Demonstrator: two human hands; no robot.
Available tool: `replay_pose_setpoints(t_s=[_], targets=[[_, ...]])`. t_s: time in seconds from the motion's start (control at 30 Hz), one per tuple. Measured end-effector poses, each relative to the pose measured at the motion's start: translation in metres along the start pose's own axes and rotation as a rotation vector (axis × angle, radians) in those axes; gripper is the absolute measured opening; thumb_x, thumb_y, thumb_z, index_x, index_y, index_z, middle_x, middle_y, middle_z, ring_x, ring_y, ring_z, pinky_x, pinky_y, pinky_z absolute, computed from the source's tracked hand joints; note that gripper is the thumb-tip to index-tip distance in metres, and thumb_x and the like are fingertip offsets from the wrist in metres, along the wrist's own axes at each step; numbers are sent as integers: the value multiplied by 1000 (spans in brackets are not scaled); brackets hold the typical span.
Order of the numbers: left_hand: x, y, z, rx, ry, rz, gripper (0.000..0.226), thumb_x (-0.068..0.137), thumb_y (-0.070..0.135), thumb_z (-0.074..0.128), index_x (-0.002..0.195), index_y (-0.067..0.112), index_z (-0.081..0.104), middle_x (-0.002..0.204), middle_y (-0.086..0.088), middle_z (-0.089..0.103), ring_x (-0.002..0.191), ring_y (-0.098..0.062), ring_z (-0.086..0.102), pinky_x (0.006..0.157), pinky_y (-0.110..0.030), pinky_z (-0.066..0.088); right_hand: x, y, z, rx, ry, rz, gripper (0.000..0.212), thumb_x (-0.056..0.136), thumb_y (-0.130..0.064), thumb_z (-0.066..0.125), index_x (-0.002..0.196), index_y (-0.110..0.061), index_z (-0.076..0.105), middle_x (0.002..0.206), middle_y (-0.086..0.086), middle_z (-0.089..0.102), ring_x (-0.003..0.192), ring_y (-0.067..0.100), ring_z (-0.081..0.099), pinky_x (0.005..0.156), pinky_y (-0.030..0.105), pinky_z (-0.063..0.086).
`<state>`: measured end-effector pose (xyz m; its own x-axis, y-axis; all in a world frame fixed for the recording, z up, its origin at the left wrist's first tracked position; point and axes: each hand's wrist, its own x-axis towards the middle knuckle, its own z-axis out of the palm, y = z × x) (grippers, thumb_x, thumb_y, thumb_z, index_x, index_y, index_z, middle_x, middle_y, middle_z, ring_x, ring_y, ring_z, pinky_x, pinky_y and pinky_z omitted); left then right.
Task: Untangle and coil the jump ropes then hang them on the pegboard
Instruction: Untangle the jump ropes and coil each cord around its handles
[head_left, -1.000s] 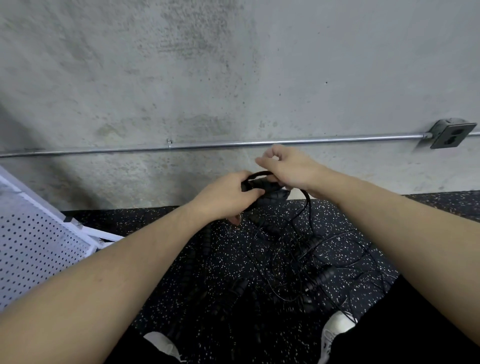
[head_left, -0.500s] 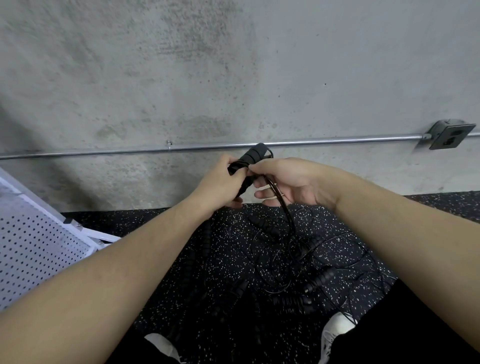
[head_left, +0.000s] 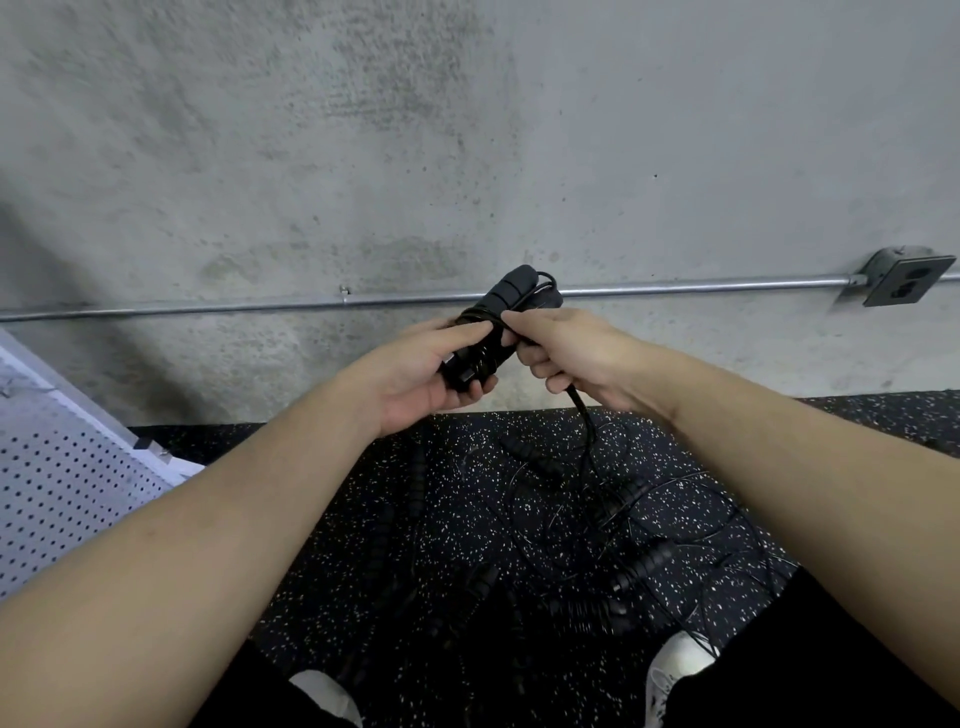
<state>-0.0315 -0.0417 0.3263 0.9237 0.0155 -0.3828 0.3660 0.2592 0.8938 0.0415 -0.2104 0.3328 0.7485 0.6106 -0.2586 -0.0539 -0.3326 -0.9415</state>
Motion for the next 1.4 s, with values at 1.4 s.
replay_pose_setpoints(t_s=[1.4], targets=[[-19, 24, -17, 37, -195, -140, 38, 84, 38, 63, 112, 13, 66, 90, -15, 67, 57, -23, 57, 33, -16, 38, -3, 19, -33, -407, 21, -25, 37, 77, -50, 79, 79, -14, 71, 63, -1, 47, 62, 14, 39, 52, 23, 34]])
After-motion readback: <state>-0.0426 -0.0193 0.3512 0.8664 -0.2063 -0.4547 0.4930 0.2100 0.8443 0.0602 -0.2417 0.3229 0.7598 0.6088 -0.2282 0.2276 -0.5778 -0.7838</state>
